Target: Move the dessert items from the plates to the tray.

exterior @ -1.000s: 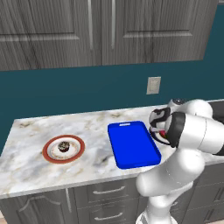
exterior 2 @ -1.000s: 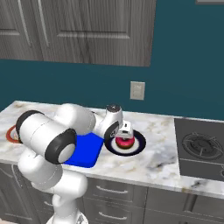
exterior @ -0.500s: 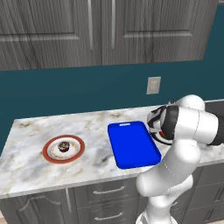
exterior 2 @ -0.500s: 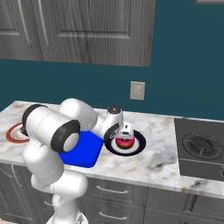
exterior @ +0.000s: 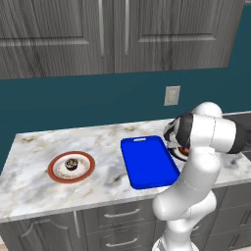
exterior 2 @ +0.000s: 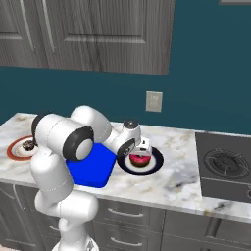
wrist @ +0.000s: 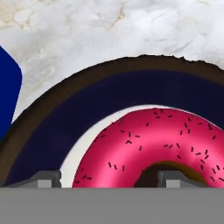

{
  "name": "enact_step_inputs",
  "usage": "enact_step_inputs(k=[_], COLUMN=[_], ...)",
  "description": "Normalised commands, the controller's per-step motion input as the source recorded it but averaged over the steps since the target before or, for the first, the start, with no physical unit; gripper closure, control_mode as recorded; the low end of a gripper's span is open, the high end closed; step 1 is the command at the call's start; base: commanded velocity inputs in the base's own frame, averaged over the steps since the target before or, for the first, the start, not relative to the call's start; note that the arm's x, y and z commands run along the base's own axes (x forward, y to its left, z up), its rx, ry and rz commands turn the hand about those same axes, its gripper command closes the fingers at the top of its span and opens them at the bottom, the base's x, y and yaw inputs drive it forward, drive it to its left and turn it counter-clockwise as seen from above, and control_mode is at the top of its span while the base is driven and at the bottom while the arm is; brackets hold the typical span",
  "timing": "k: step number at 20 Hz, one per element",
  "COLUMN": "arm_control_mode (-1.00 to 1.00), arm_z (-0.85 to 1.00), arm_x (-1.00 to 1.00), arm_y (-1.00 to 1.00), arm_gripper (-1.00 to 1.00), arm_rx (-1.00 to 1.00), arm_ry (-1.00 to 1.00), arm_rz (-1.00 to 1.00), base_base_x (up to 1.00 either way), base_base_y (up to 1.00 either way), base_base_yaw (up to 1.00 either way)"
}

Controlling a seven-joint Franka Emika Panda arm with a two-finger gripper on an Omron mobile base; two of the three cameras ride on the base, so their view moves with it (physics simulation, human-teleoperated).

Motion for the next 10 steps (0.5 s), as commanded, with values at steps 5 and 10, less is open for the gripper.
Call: enact_step_inputs(k=[5,10], arm_control_mode=[-1.0,-1.0], arm_z=[-0.1,0.13], arm_x=[0.01,-0.1], arm_y=[-0.02,-0.03], arm_gripper=[1.0,1.0], arm_rx=[0.0,0.0], arm_ry=[0.0,0.0], arm_rz=[0.0,0.0], base_base_x=[0.0,0.0], base_base_y=[0.0,0.0], base_base_yaw=[0.0,0.0])
